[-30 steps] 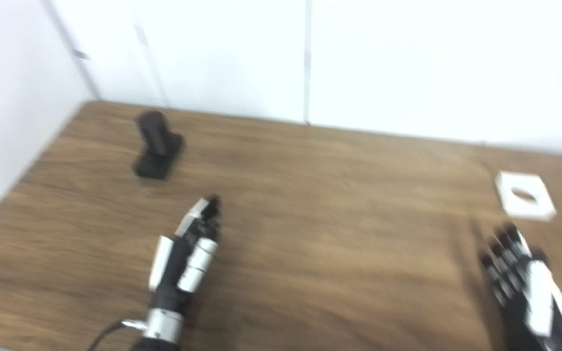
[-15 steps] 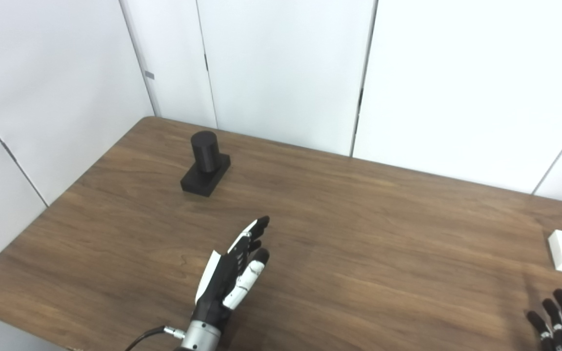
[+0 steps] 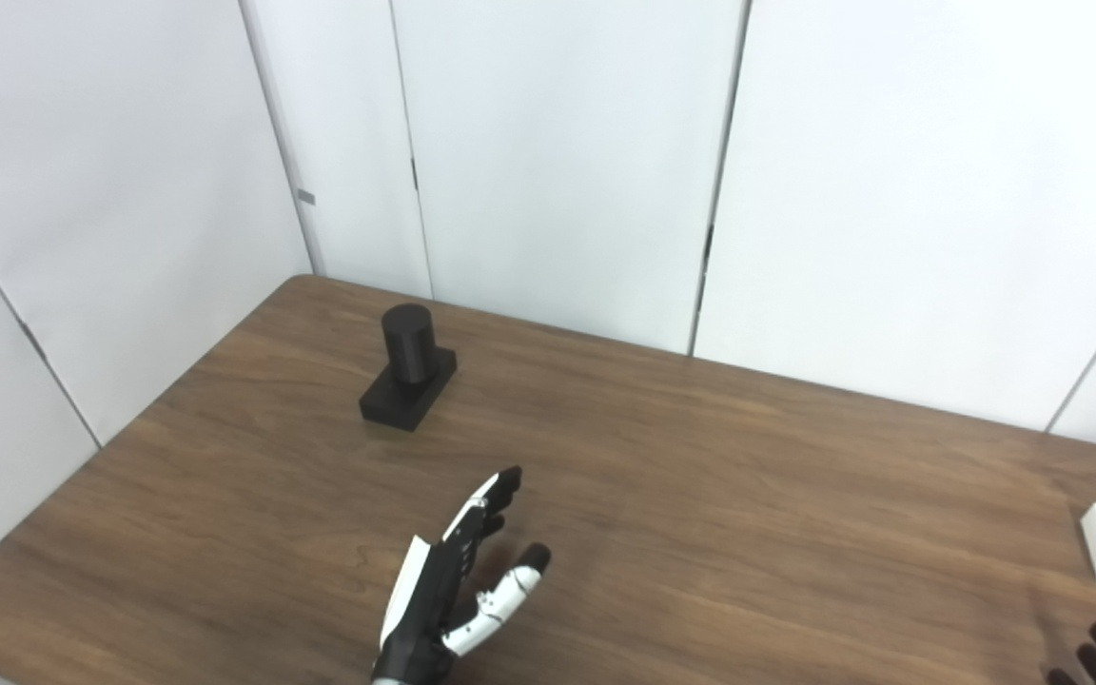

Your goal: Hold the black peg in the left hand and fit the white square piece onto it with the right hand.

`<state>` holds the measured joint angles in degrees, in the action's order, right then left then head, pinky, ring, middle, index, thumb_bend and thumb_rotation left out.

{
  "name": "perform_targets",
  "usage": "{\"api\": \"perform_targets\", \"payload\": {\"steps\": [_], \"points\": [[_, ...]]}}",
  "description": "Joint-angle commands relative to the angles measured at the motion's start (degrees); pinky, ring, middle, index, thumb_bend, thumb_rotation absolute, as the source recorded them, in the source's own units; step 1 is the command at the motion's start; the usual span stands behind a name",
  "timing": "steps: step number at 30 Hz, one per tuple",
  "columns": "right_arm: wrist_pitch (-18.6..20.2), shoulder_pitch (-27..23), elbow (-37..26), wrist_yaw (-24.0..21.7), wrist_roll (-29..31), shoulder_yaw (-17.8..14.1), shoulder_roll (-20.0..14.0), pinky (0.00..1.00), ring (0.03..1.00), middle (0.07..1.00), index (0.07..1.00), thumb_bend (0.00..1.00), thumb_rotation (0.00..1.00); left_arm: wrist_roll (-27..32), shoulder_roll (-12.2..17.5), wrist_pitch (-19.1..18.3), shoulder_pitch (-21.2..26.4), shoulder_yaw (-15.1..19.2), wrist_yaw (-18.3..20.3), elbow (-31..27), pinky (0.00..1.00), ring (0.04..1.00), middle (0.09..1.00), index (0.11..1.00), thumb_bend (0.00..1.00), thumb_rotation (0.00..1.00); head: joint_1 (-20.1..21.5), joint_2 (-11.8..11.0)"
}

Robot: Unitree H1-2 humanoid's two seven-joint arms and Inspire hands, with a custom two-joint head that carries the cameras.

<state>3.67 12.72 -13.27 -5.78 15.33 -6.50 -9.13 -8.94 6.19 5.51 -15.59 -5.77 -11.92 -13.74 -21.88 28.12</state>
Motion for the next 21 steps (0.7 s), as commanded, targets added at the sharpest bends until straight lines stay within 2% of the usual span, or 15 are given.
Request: {"api": "perform_targets", "payload": {"steps": [1, 3, 7, 8, 11, 14, 21], "points": [[-0.06, 1.31, 0.57, -0.46, 0.39, -0.61, -0.3, 1.0, 0.993, 0.981, 0.974, 0.74, 1.0, -4.25, -4.8, -2.45, -1.61, 0.53, -1.75, -5.15, 0.86, 0.918, 0.929, 0.914, 0.57, 0.23, -0.01, 0.13], [-0.38, 1.41, 0.58, -0.64, 0.4, -0.58, -0.24, 1.0, 0.996, 0.984, 0.978, 0.75, 1.0, -7.02, -3.99, -5.41, -0.98, 1.66, -2.49, -7.97, 0.86, 0.913, 0.925, 0.905, 0.6, 0.19, 0.01, 0.11], [-0.7, 1.53, 0.44, -0.62, 0.02, -0.42, -0.17, 1.0, 0.998, 0.988, 0.978, 0.76, 1.0, -14.13, -1.7, -17.27, 1.18, 5.12, -1.38, -13.65, 0.9, 0.917, 0.932, 0.932, 0.7, 0.31, 0.11, -0.05], [-0.87, 1.55, 0.49, -0.68, -0.15, -0.35, -0.23, 1.0, 1.0, 0.991, 0.98, 0.76, 1.0, -15.76, -0.82, -19.43, 2.0, 6.01, -1.11, -14.24, 0.92, 0.942, 0.947, 0.942, 0.71, 0.32, 0.11, -0.05], [-0.5, 1.64, 0.32, -0.49, -0.55, -0.24, -0.23, 1.0, 1.0, 0.994, 0.984, 0.78, 1.0, -21.3, 2.12, -24.23, 4.47, 7.98, -0.48, -14.33, 0.88, 0.924, 0.939, 0.936, 0.75, 0.34, 0.07, -0.06], [0.03, 1.72, -0.06, -0.28, -0.61, -0.24, -0.11, 1.0, 0.997, 0.985, 0.979, 0.78, 1.0, -25.29, 3.83, -27.48, 6.71, 9.54, 0.1, -13.65, 0.84, 0.902, 0.931, 0.929, 0.8, 0.38, 0.16, 0.01], [-0.15, 1.98, -0.57, -0.42, -0.9, 0.14, -0.05, 1.0, 1.0, 0.986, 0.985, 0.78, 1.0, -32.73, 8.34, -31.01, 11.29, 11.63, 1.65, -9.31, 0.81, 0.929, 0.943, 0.905, 0.88, 0.51, 0.4, 0.15]]}}
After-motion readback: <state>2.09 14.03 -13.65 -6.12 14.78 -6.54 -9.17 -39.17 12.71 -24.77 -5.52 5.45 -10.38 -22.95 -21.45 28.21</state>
